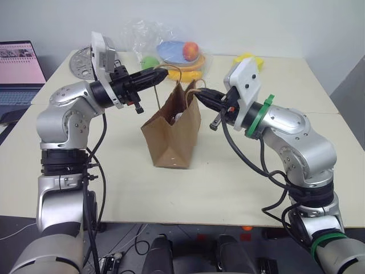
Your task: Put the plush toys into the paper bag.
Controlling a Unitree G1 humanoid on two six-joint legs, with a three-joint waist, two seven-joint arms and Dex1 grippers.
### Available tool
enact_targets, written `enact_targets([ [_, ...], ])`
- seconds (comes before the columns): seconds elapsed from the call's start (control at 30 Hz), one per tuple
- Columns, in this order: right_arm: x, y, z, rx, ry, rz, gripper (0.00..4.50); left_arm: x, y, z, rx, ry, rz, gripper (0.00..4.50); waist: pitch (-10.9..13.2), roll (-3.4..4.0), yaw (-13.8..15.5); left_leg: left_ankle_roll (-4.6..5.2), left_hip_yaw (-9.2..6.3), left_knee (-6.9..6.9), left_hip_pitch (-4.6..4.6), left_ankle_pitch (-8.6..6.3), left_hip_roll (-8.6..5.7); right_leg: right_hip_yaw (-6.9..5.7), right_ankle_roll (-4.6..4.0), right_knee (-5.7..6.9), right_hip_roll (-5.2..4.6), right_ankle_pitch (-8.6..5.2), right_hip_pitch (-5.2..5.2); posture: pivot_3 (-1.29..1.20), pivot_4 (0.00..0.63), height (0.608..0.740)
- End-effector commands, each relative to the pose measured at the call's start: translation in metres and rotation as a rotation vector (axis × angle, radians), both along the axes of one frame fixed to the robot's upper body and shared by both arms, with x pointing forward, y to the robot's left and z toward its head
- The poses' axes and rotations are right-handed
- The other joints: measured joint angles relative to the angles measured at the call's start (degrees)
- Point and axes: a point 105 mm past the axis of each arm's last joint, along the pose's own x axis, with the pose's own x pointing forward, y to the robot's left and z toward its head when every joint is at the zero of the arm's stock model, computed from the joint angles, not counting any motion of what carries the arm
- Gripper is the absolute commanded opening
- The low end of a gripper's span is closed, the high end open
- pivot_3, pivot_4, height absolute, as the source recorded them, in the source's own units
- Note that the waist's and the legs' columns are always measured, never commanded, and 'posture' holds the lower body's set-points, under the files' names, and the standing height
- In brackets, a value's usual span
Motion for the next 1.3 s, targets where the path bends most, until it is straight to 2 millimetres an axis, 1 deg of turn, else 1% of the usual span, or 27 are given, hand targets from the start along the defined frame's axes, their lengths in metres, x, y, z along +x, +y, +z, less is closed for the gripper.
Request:
enact_targets([
  [0.03, -0.005, 0.003, 0.009, 0.024, -0.036, 0.019, 0.03, -0.007, -0.003, 0.012, -0.003, -0.042, -0.018, 0.00, 0.00, 0.00, -0.03, 0.00, 0.00, 0.00, 0.00, 0.00, 0.00, 0.00, 0.00, 0.02, 0.01, 0.00, -0.03, 0.00, 0.150, 0.740],
  [0.1, -0.004, 0.006, 0.006, 0.021, -0.027, 0.022, 0.03, -0.006, -0.002, 0.013, -0.001, -0.044, -0.012, 0.00, 0.00, 0.00, -0.04, 0.00, 0.00, 0.01, 0.00, 0.00, 0.00, 0.00, 0.00, 0.02, 0.01, 0.00, -0.02, 0.00, 0.150, 0.740],
  [0.13, -0.002, 0.008, 0.001, 0.003, -0.024, 0.018, 0.03, -0.005, -0.001, 0.013, 0.003, -0.039, -0.009, 0.00, 0.00, 0.00, -0.05, 0.00, 0.00, 0.01, 0.00, 0.00, 0.00, 0.00, 0.00, 0.02, 0.01, 0.00, -0.01, 0.00, 0.150, 0.740],
  [0.23, 0.003, 0.017, -0.010, -0.004, -0.012, 0.022, 0.03, -0.005, 0.002, 0.001, 0.021, -0.007, 0.006, 0.00, 0.00, 0.00, -0.07, 0.00, 0.01, 0.01, 0.00, 0.00, 0.00, 0.00, 0.00, 0.02, 0.01, 0.00, -0.02, 0.00, 0.150, 0.740],
  [0.37, 0.005, 0.027, -0.013, 0.002, -0.017, 0.055, 0.03, -0.007, 0.006, -0.005, 0.011, 0.014, 0.034, 0.00, 0.00, 0.00, -0.10, 0.00, 0.01, 0.00, 0.00, 0.00, 0.00, 0.01, 0.00, 0.02, 0.01, 0.00, -0.03, 0.00, 0.150, 0.740],
  [0.43, 0.006, 0.029, -0.013, 0.005, -0.019, 0.065, 0.03, -0.009, 0.007, -0.011, 0.020, 0.018, 0.060, 0.00, 0.00, 0.00, -0.09, 0.00, 0.01, 0.00, -0.01, 0.00, 0.00, 0.01, 0.00, 0.01, 0.01, 0.00, -0.03, 0.00, 0.150, 0.740],
  [0.53, 0.008, 0.027, -0.014, -0.014, -0.034, 0.072, 0.53, -0.015, 0.007, -0.015, -0.003, 0.049, 0.068, 0.00, 0.00, 0.00, -0.08, 0.00, 0.00, -0.01, 0.00, 0.00, 0.01, 0.01, 0.00, 0.01, 0.00, 0.00, -0.03, 0.00, 0.150, 0.740],
  [0.63, 0.006, 0.026, -0.013, -0.011, -0.014, 0.102, 1.57, -0.023, 0.008, -0.021, 0.003, 0.041, 0.094, 0.59, 0.00, 0.00, -0.07, 0.00, 0.01, -0.01, 0.00, 0.00, 0.01, 0.02, 0.00, 0.00, 0.00, 0.00, -0.02, 0.00, 0.150, 0.740],
  [0.67, 0.006, 0.024, -0.011, -0.009, -0.015, 0.107, 1.86, -0.028, 0.011, -0.021, -0.013, 0.046, 0.106, 0.83, 0.00, 0.00, -0.06, 0.00, 0.01, 0.00, 0.00, 0.00, 0.01, 0.02, 0.00, 0.00, 0.00, 0.00, -0.02, 0.00, 0.150, 0.740],
  [0.73, 0.003, 0.016, -0.003, -0.006, -0.027, 0.128, 2.65, -0.039, 0.019, -0.014, -0.056, 0.037, 0.150, 1.48, 0.00, 0.00, -0.07, 0.00, 0.00, -0.01, 0.00, 0.00, 0.01, 0.01, 0.00, 0.01, 0.00, 0.00, -0.02, 0.00, 0.150, 0.740],
  [0.8, 0.000, 0.007, 0.005, -0.013, -0.039, 0.145, 3.36, -0.039, 0.034, 0.001, -0.136, -0.023, 0.295, 2.06, 0.01, -0.01, -0.03, 0.00, 0.00, 0.00, 0.00, 0.00, 0.01, 0.01, 0.00, 0.01, -0.01, 0.00, -0.02, 0.00, 0.150, 0.740],
  [0.9, -0.003, -0.005, 0.015, -0.016, -0.053, 0.159, 4.46, -0.058, 0.030, -0.006, -0.060, -0.057, 0.344, 2.99, 0.00, -0.01, 0.00, 0.00, 0.02, -0.01, 0.00, -0.01, 0.01, 0.03, 0.00, -0.04, -0.03, 0.00, 0.02, 0.00, 0.150, 0.740],
  [0.93, -0.008, -0.009, 0.020, -0.014, -0.051, 0.183, 4.50, -0.068, 0.031, -0.008, -0.049, -0.054, 0.352, 3.27, 0.00, -0.02, 0.00, -0.01, 0.04, -0.01, 0.02, -0.01, 0.00, 0.03, 0.00, -0.04, -0.05, 0.00, 0.04, 0.00, 0.150, 0.740],
  [0.97, -0.011, -0.011, 0.023, -0.014, -0.049, 0.200, 4.50, -0.074, 0.032, -0.008, -0.048, -0.050, 0.360, 3.59, 0.01, -0.01, -0.01, -0.01, 0.03, -0.01, 0.02, -0.01, 0.00, 0.02, 0.00, -0.05, -0.04, 0.00, 0.04, 0.00, 0.150, 0.740],
  [1.0, -0.017, -0.012, 0.027, -0.020, -0.045, 0.236, 4.50, -0.082, 0.033, -0.011, -0.076, -0.022, 0.369, 3.86, 0.01, -0.01, -0.01, -0.01, 0.04, -0.01, 0.02, -0.01, 0.00, 0.04, 0.00, -0.04, -0.05, 0.00, 0.03, 0.00, 0.150, 0.740],
  [1.07, -0.023, -0.013, 0.031, -0.029, -0.039, 0.274, 4.50, -0.090, 0.033, -0.015, -0.109, 0.014, 0.381, 4.41, 0.00, -0.02, -0.01, -0.01, 0.02, -0.01, 0.02, -0.01, 0.00, 0.03, 0.00, -0.05, -0.05, 0.00, 0.03, 0.00, 0.150, 0.740],
  [1.17, -0.033, -0.014, 0.037, -0.058, -0.017, 0.357, 4.50, -0.111, 0.028, -0.060, -0.015, 0.105, 0.407, 4.46, -0.02, 0.04, -0.43, 0.00, 0.09, -0.01, 0.06, -0.01, 0.01, 0.09, 0.00, -0.08, -0.05, 0.00, 0.05, 0.00, 0.150, 0.740],
  [1.2, -0.035, -0.015, 0.039, -0.069, -0.014, 0.375, 4.50, -0.116, 0.027, -0.070, 0.003, 0.124, 0.409, 4.46, -0.02, 0.03, -0.48, 0.00, 0.23, -0.01, 0.10, -0.02, -0.01, 0.18, 0.00, -0.09, -0.12, 0.00, 0.06, 0.00, 0.150, 0.740],
  [1.23, -0.036, -0.016, 0.039, -0.076, -0.011, 0.383, 4.50, -0.119, 0.026, -0.075, 0.008, 0.131, 0.411, 4.46, 0.00, -0.01, -0.31, 0.00, 0.27, -0.02, 0.12, -0.02, -0.02, 0.20, 0.00, -0.10, -0.14, 0.00, 0.08, 0.00, 0.150, 0.740],
  [1.3, -0.042, -0.018, 0.043, -0.100, 0.013, 0.428, 4.50, -0.117, 0.024, -0.089, -0.035, 0.178, 0.418, 4.46, 0.01, -0.01, 0.23, 0.00, 0.16, 0.00, 0.12, -0.02, -0.01, 0.11, -0.03, -0.08, -0.10, -0.01, 0.06, 0.00, 0.150, 0.740],
])
